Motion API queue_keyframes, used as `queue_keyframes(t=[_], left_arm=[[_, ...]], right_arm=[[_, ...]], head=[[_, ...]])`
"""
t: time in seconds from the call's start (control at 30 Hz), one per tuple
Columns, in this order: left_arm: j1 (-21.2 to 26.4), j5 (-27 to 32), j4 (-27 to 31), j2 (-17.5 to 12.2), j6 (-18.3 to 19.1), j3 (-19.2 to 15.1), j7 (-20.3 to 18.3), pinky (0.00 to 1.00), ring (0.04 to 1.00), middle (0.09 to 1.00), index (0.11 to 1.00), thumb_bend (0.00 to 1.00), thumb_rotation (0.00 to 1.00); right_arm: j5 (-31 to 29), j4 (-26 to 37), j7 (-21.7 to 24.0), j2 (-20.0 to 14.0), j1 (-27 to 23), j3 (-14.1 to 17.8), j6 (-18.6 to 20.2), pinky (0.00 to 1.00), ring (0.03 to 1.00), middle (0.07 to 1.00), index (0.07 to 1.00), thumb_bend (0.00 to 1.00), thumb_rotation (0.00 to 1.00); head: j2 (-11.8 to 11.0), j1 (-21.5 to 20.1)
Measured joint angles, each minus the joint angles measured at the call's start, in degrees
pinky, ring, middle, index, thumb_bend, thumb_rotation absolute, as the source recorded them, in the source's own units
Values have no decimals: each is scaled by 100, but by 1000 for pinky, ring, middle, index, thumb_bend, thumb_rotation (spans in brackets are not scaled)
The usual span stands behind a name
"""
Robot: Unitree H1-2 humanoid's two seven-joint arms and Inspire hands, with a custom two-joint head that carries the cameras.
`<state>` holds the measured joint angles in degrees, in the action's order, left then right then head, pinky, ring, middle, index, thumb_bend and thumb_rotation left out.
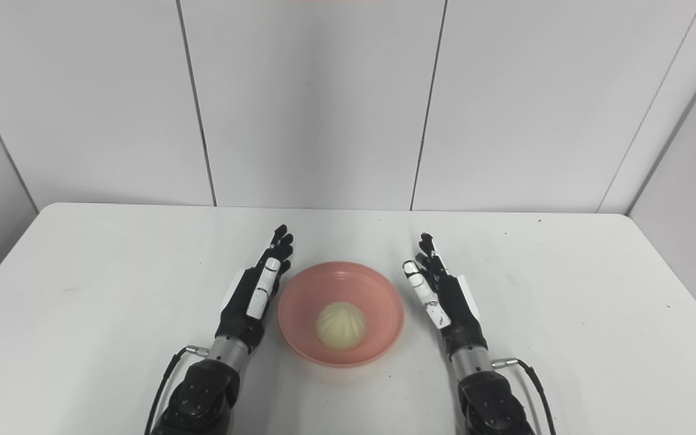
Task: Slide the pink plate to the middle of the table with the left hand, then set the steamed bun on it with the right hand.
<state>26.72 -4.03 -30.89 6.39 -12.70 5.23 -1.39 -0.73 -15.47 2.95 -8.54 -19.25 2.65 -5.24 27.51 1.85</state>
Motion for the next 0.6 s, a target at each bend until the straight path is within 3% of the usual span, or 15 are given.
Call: queue_keyframes(t=[0.2,0.6], left_arm=[[-30,-173,44,-22,-14,49,108,1000,1000,1000,1000,664,1000],[-61,-192,82,-32,-4,16,107,1000,1000,1000,1000,666,1000]], right_arm=[[-252,-1,5,73,19,137,-63,890,930,955,965,539,881],[-151,-30,-134,210,5,141,-330,877,923,948,971,519,895]], head=[[-27,9],[-53,-123]])
